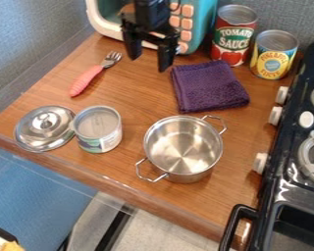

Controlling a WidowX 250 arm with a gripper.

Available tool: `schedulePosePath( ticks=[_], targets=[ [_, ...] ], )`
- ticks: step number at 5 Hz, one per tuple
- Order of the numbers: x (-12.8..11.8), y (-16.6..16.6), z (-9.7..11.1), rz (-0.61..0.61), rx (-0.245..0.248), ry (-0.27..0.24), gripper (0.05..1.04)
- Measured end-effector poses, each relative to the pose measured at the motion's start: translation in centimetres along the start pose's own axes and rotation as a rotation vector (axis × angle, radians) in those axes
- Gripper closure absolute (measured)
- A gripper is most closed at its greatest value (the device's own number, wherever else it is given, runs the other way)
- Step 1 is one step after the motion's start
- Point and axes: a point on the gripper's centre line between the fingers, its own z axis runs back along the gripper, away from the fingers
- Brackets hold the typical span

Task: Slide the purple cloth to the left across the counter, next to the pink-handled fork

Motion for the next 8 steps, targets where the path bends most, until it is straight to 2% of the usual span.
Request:
schedulePosePath(
  ticks=[1,2,4,5,6,7,8],
  targets=[
    [1.8,-3.1,0.5,-0.016,-0.015,-0.033,0.083],
    [2.4,-4.6,-0.8,-0.008,-0.024,-0.017,0.083],
    [2.9,-6.7,-3.2,-0.023,-0.002,0.006,0.083],
    [3.1,-6.9,-5.1,-0.026,0.019,0.027,0.083],
    [3.2,-6.6,-5.3,-0.014,0.044,0.013,0.083],
    [2.7,-6.5,-5.5,-0.034,0.053,0.023,0.082],
    [1.4,-4.6,-5.2,-0.033,0.063,0.040,0.083]
  ],
)
